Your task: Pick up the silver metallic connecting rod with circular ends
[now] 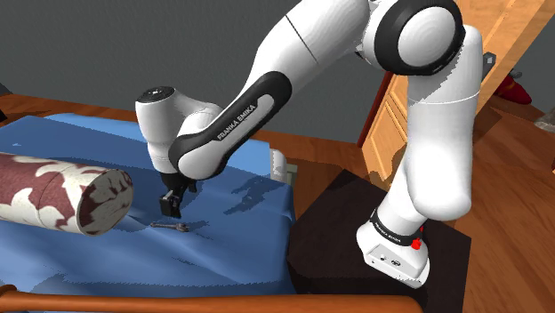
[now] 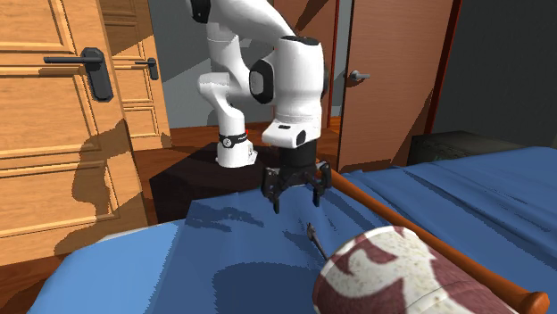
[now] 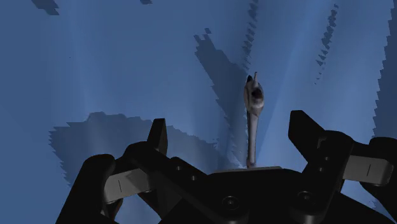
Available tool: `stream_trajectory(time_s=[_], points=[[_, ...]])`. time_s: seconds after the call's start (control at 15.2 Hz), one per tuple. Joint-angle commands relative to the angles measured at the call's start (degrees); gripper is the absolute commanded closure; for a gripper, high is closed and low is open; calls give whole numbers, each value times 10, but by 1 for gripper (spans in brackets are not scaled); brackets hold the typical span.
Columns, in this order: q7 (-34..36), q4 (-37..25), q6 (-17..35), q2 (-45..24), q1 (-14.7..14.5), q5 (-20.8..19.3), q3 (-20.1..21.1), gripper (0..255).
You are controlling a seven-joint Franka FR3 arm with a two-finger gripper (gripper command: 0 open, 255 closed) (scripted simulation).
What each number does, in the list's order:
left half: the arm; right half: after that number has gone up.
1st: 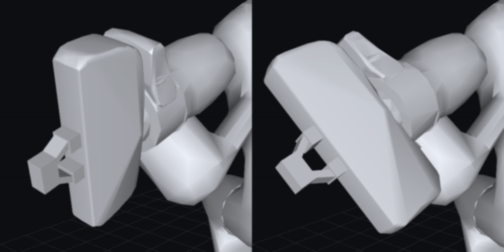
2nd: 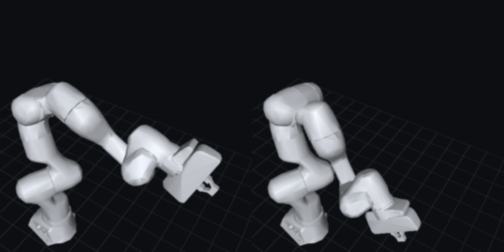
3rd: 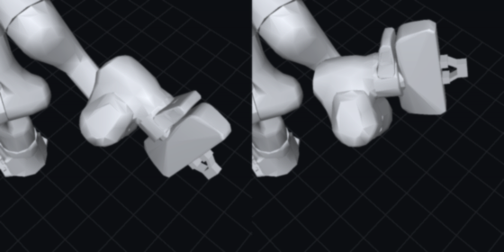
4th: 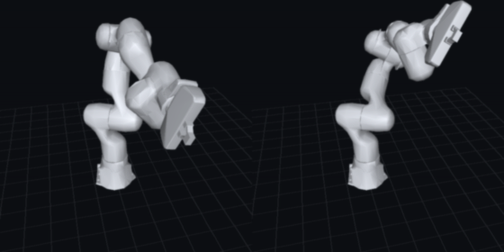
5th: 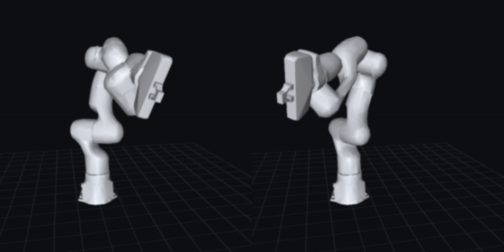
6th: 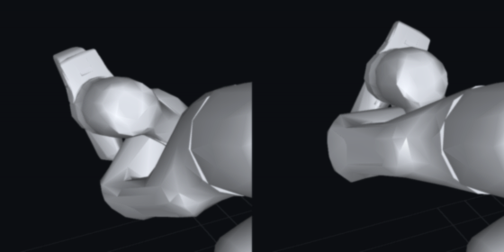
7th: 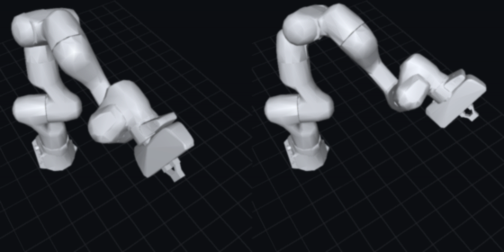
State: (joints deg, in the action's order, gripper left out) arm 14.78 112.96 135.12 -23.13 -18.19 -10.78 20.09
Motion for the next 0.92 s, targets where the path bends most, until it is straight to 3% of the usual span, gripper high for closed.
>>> stream_trajectory(time_s=[0.0, 0.2, 0.86], points=[[9, -40, 2, -45, -18, -18, -4, 0], [17, -98, 1, -107, -45, -39, -10, 0], [27, -106, 38, -153, -57, -56, -24, 0]])
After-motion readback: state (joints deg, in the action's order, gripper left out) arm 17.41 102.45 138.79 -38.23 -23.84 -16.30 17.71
